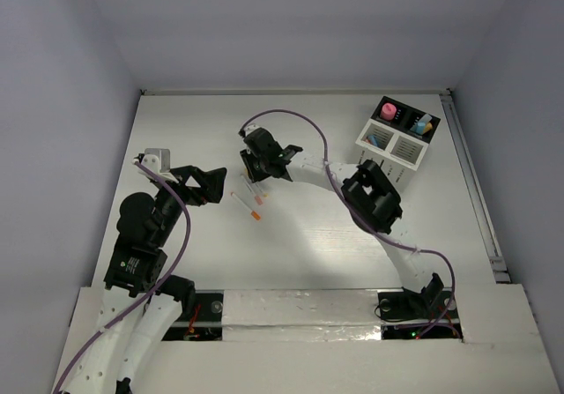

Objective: Sort the stationery into containers
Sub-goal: Pick up the pen from the center of the board, then place the pen in the storage box.

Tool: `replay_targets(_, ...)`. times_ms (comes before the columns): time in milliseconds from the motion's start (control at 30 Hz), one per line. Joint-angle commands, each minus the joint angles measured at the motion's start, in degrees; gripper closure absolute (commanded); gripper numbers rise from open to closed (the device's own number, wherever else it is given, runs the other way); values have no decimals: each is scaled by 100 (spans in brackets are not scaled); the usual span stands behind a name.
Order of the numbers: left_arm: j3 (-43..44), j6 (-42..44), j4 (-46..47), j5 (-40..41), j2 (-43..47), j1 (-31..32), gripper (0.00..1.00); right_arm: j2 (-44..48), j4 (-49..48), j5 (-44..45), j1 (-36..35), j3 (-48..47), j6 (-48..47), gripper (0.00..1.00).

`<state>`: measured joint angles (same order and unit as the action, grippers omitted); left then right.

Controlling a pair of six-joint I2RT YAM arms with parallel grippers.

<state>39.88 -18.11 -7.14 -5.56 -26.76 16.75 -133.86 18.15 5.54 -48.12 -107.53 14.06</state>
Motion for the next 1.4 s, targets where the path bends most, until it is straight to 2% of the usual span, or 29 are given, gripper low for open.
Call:
replay_targets(0, 169, 0, 257, -59, 57, -41, 1, -219, 267, 69, -57, -374, -114, 66)
replay_targets(333, 170, 0, 265, -59, 40, -41, 1, -176, 610, 1509, -57, -23, -861, 70)
replay_targets(433, 169, 0, 274, -68, 57, -41, 1, -131, 646, 1678, -57, 178, -1089, 79)
replay_targets(500, 161, 0, 274, -68, 66, -41, 1, -131, 707, 1644, -57, 223, -1047, 98)
replay_targets(667, 152, 0, 274, -76, 84, -41, 1, 263, 226, 1327, 127, 704, -678, 100)
replay_targets(733, 152, -8, 274, -68, 101, -41, 1, 772, -82, 1336, 206, 969, -363, 100)
replay_targets(767, 152, 0, 274, -68, 101, -41, 1, 1009, -536, 1266, 259, 1371, -291, 100)
replay_targets(933, 152, 0, 283, -68, 163, -41, 1, 2887, -1753, 1203, 671, 2691, 43, 100)
replay_targets(1067, 152, 0, 265, -59, 224, 12, 1, 4199, -2849, 2193, 1102, 3763, -149, 100)
replay_targets(1167, 161, 0, 239, -42, 268, 65, 1, 5068, -3159, 2704, 1706, 4405, -185, 100)
replay_targets(1367, 178, -8, 221, -6, 356, 170, 1, 5924, -3904, 3768, 2841, 5389, -500, 100)
